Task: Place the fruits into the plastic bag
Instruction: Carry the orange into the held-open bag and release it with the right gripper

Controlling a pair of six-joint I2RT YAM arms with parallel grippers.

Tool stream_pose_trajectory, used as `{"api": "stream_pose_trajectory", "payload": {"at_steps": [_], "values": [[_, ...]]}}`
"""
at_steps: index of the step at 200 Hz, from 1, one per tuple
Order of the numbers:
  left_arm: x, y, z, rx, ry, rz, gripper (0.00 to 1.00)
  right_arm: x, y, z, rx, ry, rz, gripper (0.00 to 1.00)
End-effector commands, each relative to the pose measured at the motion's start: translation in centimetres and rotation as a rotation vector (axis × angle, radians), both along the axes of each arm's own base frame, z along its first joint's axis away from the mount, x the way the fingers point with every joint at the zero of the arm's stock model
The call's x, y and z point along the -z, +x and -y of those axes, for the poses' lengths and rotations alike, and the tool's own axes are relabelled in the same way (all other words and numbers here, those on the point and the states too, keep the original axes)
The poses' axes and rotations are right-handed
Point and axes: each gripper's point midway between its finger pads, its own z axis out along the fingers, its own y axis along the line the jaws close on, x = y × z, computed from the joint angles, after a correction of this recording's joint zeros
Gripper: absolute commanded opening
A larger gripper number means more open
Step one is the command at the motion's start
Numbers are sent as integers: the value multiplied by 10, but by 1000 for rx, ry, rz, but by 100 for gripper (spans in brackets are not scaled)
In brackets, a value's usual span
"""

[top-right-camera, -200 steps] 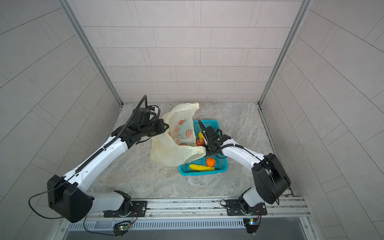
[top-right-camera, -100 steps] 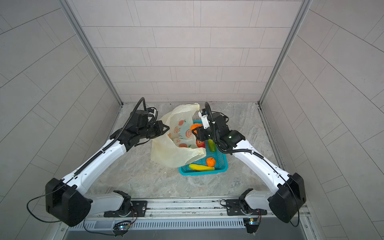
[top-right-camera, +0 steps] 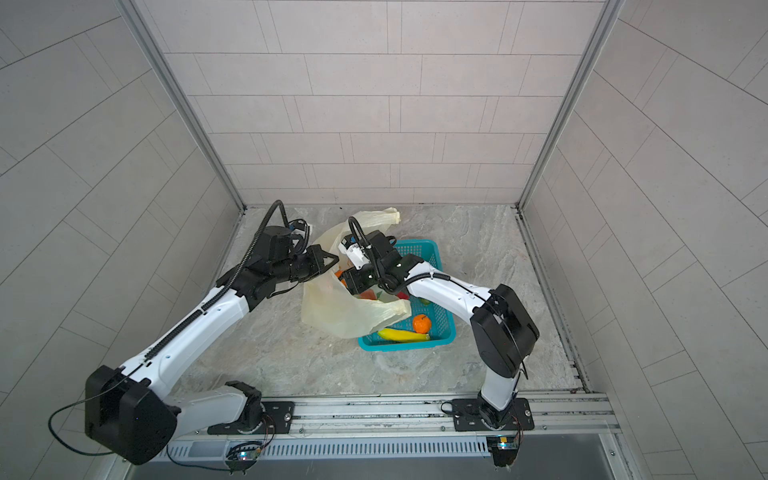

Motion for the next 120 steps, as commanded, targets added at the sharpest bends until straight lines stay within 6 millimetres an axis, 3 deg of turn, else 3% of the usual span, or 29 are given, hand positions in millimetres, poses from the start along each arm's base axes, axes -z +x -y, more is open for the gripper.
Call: {"api": "stream_pose_trajectory", "payload": {"at_steps": [1, 49, 120], "values": [[-11, -1, -1, -2, -27, 38, 0, 1, -2, -12, -23, 37, -22, 44], [-11, 0, -1, -7, -36, 37, 0, 30, 0, 3, 37, -69, -47, 63], [-8, -2, -5, -17, -10, 30, 0, 23, 2, 16, 71, -94, 2, 80]]}}
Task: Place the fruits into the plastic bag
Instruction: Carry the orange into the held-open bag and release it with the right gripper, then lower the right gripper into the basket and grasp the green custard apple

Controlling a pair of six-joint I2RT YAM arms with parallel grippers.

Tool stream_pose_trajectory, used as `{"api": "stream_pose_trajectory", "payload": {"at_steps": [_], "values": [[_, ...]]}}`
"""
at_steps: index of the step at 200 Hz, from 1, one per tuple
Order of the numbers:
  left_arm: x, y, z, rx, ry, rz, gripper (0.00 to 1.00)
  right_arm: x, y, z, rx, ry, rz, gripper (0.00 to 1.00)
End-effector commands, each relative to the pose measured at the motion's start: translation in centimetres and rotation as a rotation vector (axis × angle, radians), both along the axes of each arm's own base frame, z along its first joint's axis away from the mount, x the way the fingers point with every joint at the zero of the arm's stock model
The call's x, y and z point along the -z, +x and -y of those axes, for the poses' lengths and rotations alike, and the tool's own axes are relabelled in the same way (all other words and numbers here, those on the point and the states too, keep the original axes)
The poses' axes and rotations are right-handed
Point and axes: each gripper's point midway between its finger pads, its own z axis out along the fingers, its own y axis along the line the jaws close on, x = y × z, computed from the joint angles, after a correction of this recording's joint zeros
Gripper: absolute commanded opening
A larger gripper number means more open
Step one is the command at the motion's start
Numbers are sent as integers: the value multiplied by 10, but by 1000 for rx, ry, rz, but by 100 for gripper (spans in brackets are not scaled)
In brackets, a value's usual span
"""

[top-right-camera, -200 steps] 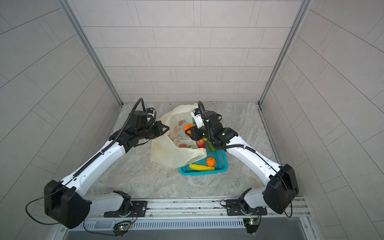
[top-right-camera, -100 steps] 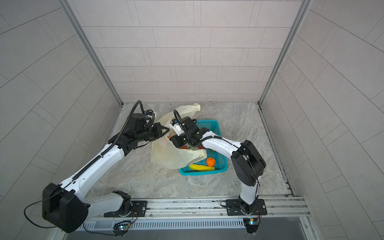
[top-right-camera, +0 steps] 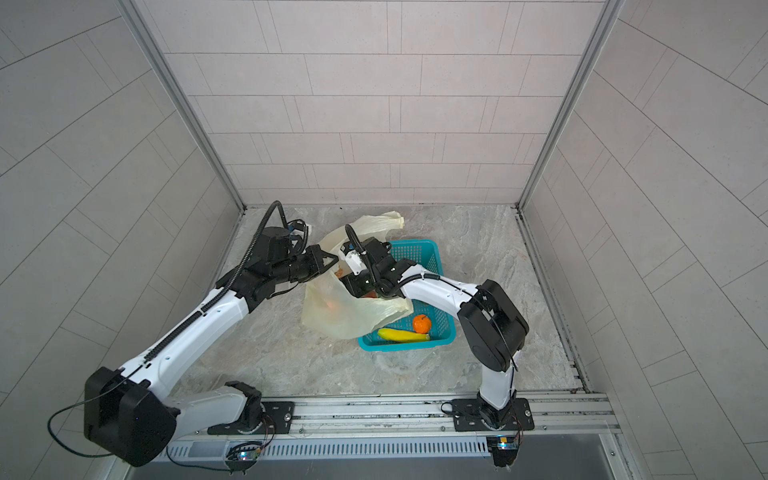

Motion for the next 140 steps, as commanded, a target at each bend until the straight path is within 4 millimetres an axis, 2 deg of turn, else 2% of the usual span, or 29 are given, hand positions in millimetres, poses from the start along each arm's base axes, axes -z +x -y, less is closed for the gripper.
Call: {"api": "stream_pose_trajectory", "payload": {"at_steps": [1, 29, 50, 73, 90, 111, 128, 140], "values": [[-6, -2, -5, -10, 4, 26, 0, 0, -2, 14, 33, -44, 10, 80], [-6, -3, -9, -22, 19, 26, 0, -14, -2, 16, 30, -28, 38, 79], [-8, -3, -13, -33, 24, 36, 0, -42, -7, 20, 13, -3, 102, 78], [-10, -2, -20, -54, 30, 48, 0, -78, -11, 38, 22, 7, 213, 78], [-7, 0, -28, -82, 38, 42, 0, -100, -10, 61, 73, 15, 265, 78], [-3, 2, -35, -104, 39, 28, 0, -120, -4, 101, 191, 23, 313, 78], [-2, 2, -37, -104, 37, 29, 0, -128, 1, 141, 326, 10, 343, 78], [-3, 1, -37, -101, 40, 34, 0, -126, 4, 173, 450, -13, 355, 78]]}}
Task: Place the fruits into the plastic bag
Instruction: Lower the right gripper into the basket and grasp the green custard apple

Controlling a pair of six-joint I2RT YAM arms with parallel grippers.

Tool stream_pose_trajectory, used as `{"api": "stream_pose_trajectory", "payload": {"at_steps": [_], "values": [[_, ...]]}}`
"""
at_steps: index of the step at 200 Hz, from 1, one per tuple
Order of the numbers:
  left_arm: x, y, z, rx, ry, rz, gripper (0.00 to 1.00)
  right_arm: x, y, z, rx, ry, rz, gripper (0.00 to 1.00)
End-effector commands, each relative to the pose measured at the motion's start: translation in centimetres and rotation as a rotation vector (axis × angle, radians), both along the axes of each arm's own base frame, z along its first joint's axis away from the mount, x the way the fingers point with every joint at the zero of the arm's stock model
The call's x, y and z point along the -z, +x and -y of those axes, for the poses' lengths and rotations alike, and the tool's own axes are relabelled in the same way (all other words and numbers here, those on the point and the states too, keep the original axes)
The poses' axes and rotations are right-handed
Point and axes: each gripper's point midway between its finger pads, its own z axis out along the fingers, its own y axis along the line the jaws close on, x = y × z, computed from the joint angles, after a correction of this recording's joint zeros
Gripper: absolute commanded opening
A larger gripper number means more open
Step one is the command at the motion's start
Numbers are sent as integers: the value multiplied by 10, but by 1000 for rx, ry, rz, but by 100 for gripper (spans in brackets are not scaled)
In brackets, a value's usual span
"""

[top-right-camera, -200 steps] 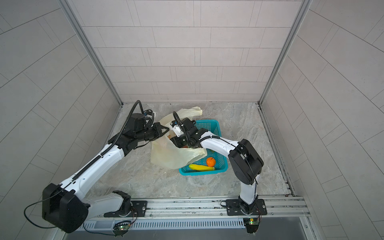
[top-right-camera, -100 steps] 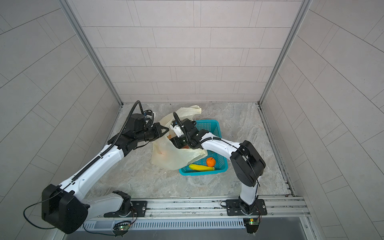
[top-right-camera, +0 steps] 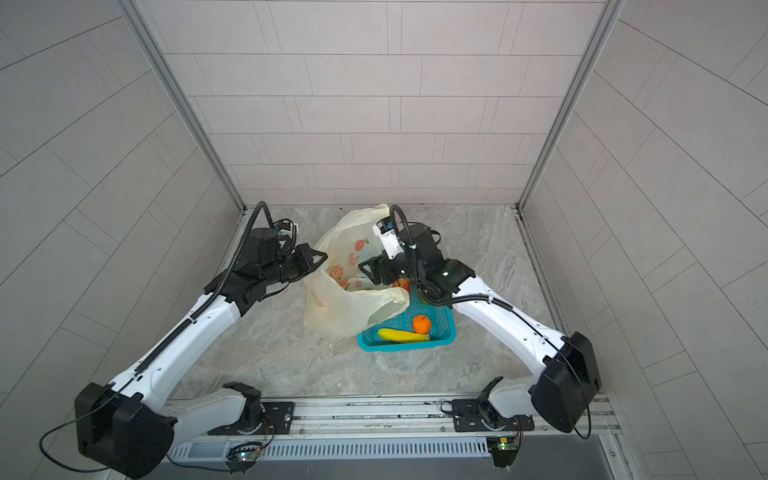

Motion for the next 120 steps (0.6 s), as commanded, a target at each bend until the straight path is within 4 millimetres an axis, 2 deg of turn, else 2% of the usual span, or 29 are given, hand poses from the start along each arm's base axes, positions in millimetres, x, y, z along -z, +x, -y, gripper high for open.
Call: {"api": "stream_pose_trajectory", "payload": {"at_steps": [1, 15, 32, 40, 52, 80, 92, 120], "values": [[1, -4, -5, 0, 17, 11, 0, 12, 8, 58, 232, -44, -1, 78], [3, -4, -5, 1, 22, 11, 0, 21, 8, 97, 391, -44, -6, 78], [4, -2, -6, -2, 26, 8, 0, 41, 4, 137, 566, -27, -42, 78], [4, -2, -5, 1, 25, 8, 0, 53, 1, 147, 604, -14, -65, 78], [3, -1, -5, 3, 23, 10, 0, 71, -2, 150, 610, -15, -97, 77], [1, 1, -4, 8, 22, 12, 0, 117, -8, 118, 468, -43, -201, 74], [0, 1, -3, 9, 22, 13, 0, 132, -11, 95, 362, -69, -229, 73], [-1, 0, -5, 4, 24, 11, 0, 155, -23, 33, 103, -110, -301, 73]]}}
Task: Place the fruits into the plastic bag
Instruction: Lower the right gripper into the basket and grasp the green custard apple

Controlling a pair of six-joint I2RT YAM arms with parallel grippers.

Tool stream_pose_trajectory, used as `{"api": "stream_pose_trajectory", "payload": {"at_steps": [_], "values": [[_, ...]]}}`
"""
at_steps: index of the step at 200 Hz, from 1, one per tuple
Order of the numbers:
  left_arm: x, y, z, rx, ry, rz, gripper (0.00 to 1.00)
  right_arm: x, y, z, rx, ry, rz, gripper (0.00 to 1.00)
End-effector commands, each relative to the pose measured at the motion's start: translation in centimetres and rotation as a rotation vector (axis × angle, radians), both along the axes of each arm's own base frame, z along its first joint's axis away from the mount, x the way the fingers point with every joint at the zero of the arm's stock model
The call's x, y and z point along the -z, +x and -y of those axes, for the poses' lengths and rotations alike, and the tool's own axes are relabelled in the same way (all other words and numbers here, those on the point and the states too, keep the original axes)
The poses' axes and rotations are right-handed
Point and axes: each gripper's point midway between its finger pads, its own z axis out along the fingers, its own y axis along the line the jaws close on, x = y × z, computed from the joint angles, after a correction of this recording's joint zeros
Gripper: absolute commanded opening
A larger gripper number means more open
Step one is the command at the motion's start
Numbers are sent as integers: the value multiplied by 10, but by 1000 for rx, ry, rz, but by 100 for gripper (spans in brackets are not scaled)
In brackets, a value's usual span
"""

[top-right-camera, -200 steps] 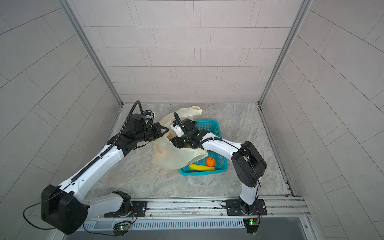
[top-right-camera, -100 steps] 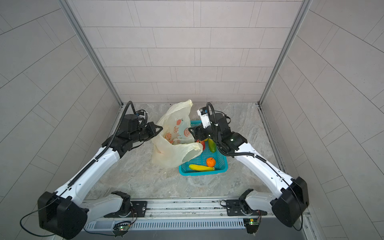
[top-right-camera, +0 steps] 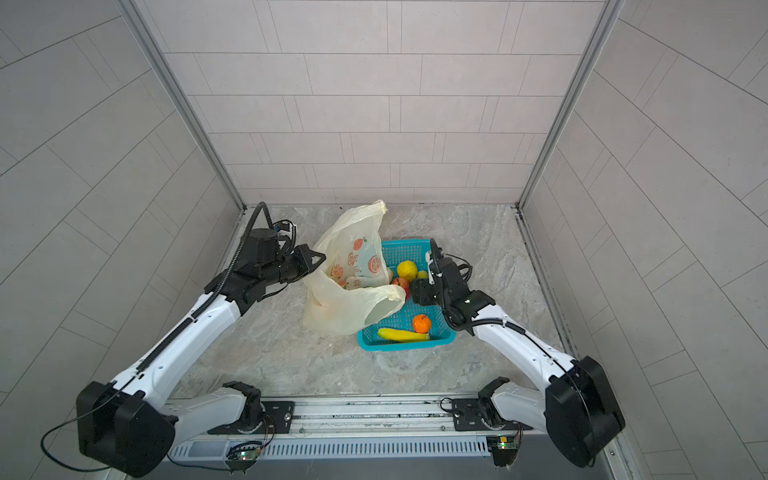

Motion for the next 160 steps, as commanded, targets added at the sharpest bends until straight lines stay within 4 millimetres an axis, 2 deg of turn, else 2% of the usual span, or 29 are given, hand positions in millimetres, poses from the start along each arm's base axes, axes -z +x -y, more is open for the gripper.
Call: {"api": "stream_pose_trajectory", "payload": {"at_steps": [1, 25, 63, 103, 160], "values": [[-6, 0, -2, 2, 9, 16, 0, 0, -6, -52, -209, 57, -24, 73], [-4, -1, -4, -2, 13, 10, 0, 17, -10, -84, -303, 53, -129, 71], [-5, -3, -5, -6, 14, 13, 0, 40, -7, -103, -334, 34, -210, 69], [-4, -3, -5, -6, 14, 13, 0, 60, 5, -100, -304, -31, -226, 70], [-5, -3, -5, -4, 11, 16, 0, 76, 17, -102, -293, -77, -240, 70]]}}
